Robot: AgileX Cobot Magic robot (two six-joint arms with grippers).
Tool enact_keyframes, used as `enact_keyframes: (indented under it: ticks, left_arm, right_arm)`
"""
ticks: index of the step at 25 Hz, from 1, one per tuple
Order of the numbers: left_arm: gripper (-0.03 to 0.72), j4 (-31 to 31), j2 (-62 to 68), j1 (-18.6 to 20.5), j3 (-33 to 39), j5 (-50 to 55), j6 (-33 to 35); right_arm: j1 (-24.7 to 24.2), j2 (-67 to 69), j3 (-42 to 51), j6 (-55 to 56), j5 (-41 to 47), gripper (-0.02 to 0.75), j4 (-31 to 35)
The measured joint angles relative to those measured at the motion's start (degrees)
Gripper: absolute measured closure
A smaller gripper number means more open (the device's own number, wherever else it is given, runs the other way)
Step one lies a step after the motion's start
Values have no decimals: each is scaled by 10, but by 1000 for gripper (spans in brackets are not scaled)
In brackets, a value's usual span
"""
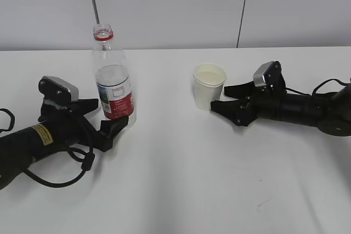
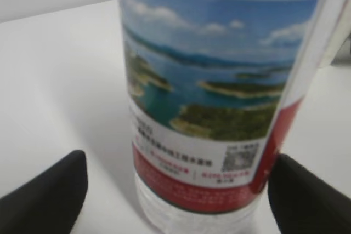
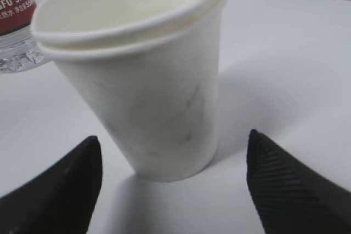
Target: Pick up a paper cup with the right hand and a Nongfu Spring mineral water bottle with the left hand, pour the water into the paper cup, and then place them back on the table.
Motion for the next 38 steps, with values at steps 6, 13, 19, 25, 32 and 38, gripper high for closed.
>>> enact_keyframes:
  ticks: [6,13,19,25,32,38]
  left_arm:
    - [84,-12,-29,14,33,2,26]
    - [94,-30,-58,39,44,2,31]
    - [95,-37,-59,72,44,4,31]
    - [96,-67,-59,107,45,6,31]
    - [100,-183,-59,129,45,4,86]
    - [101,-248,-59,129,45,4,120]
  right_arm:
    - [-24,0,0,17,-8,143,-42]
    - [-38,0,0,20,-11,148,-45]
    - [-63,0,0,20,-11,148,-12]
    - [-84,0,0,-16,-11,148,69]
    - [-85,0,0,-86,12,148,244]
    - [-85,0,0,-121,34,150,367]
